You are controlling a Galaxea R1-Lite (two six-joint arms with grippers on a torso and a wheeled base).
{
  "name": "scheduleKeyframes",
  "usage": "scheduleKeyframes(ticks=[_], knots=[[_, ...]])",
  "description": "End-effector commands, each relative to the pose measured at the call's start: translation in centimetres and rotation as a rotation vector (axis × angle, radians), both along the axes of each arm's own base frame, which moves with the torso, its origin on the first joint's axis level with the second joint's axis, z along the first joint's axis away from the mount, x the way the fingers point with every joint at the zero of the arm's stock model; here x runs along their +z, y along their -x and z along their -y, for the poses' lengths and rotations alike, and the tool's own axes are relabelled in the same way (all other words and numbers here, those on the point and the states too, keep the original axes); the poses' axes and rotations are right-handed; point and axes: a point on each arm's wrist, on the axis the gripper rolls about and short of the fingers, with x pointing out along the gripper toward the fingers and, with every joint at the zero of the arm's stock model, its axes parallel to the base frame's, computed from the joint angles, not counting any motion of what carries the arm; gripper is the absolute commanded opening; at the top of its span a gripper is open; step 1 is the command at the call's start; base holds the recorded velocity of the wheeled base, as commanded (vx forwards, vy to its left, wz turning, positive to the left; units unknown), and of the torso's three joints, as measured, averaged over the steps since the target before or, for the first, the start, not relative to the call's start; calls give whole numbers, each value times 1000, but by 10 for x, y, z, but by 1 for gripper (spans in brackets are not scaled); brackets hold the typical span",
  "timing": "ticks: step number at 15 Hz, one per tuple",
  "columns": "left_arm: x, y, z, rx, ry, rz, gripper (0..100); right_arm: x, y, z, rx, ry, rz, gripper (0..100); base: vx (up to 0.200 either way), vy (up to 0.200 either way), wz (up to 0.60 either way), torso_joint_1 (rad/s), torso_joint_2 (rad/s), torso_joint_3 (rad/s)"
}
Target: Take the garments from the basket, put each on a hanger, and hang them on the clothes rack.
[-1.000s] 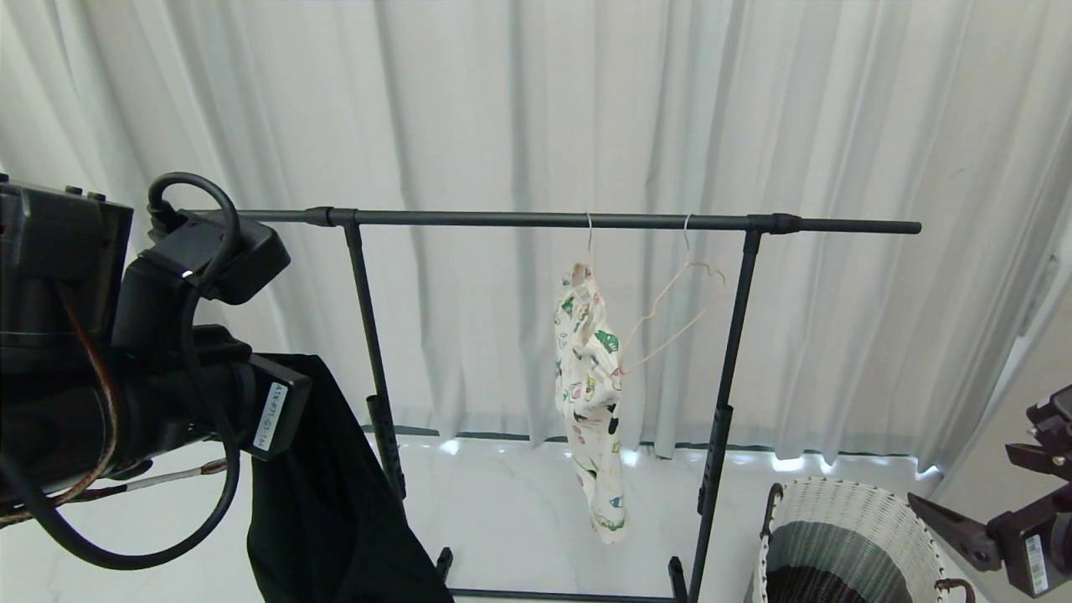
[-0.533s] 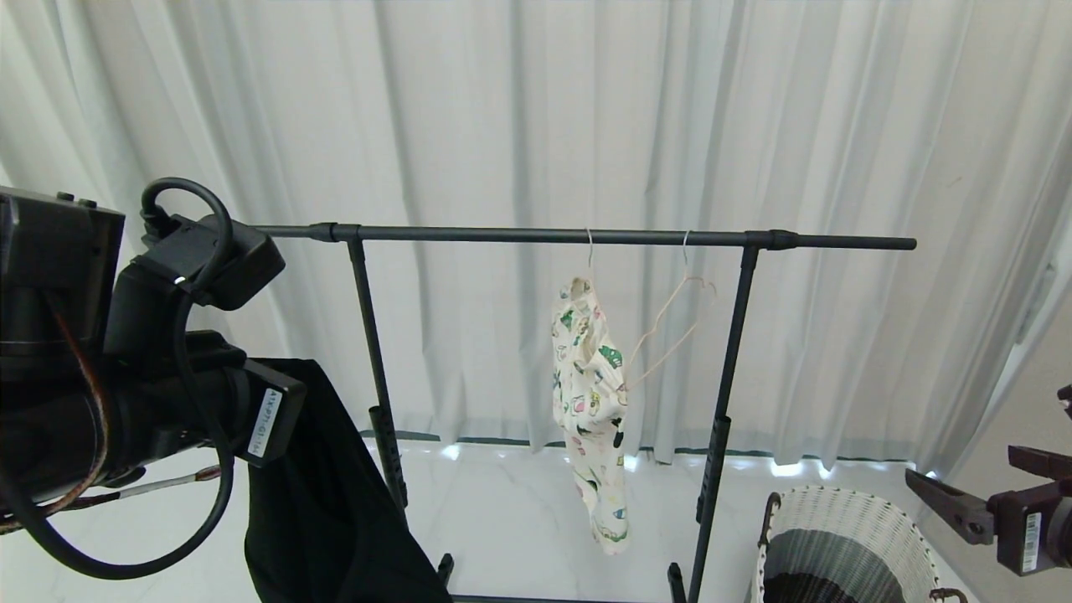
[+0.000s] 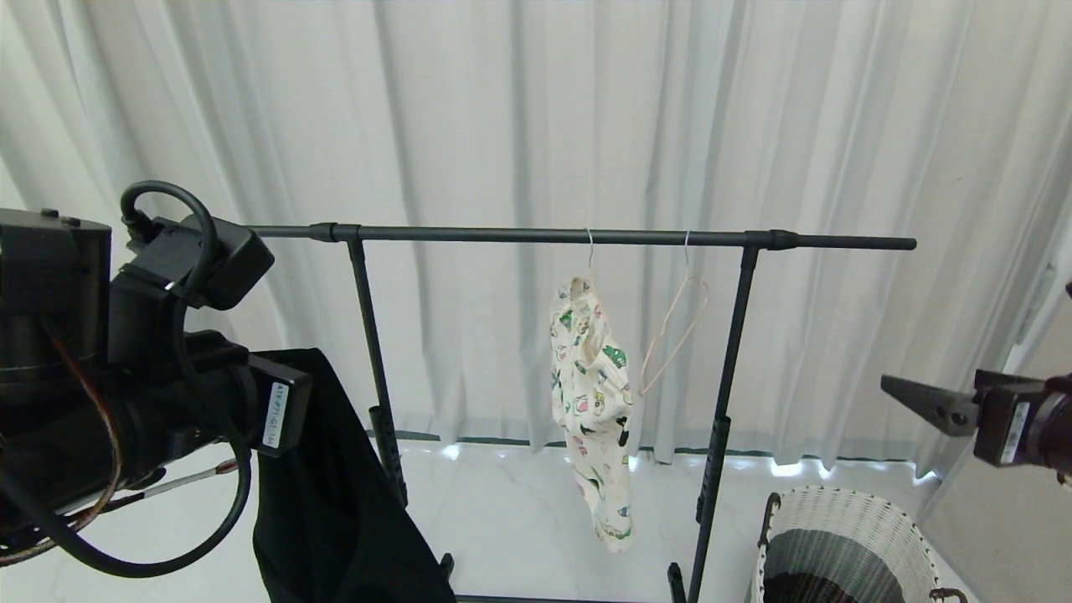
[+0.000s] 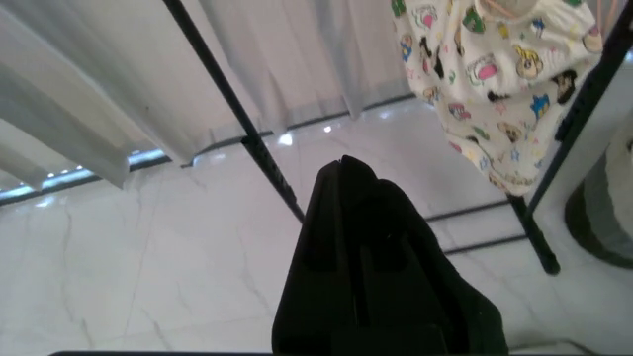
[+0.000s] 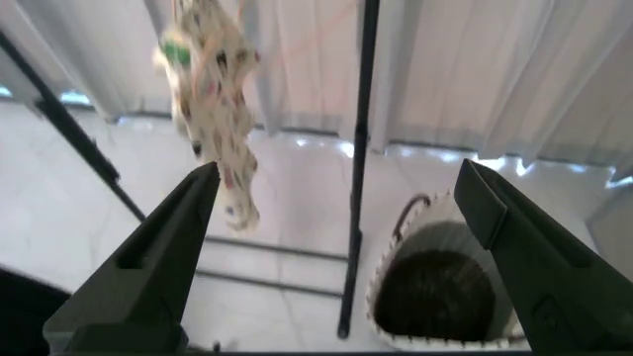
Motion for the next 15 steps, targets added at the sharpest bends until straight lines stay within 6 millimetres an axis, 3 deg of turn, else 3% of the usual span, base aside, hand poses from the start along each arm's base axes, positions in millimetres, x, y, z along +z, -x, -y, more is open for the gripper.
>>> scheduleKeyframes(ticks=[1, 4, 8, 15], knots=[[-11, 2, -1, 7, -13, -11, 0, 30, -23, -5, -14, 37, -99, 100, 0, 0, 0, 0, 0, 0], [-10, 3, -2, 8, -9, 2, 0, 34, -13, -3, -16, 68, -282, 100, 0, 0, 0, 0, 0, 0], [-10, 2, -2, 37, -23, 5, 0, 34, -12, -5, -10, 60, -280, 100, 0, 0, 0, 0, 0, 0], [-10, 2, -2, 34, -22, 6, 0, 36, -15, -6, -6, 57, -254, 100, 200, 0, 0, 2, -2, 2]])
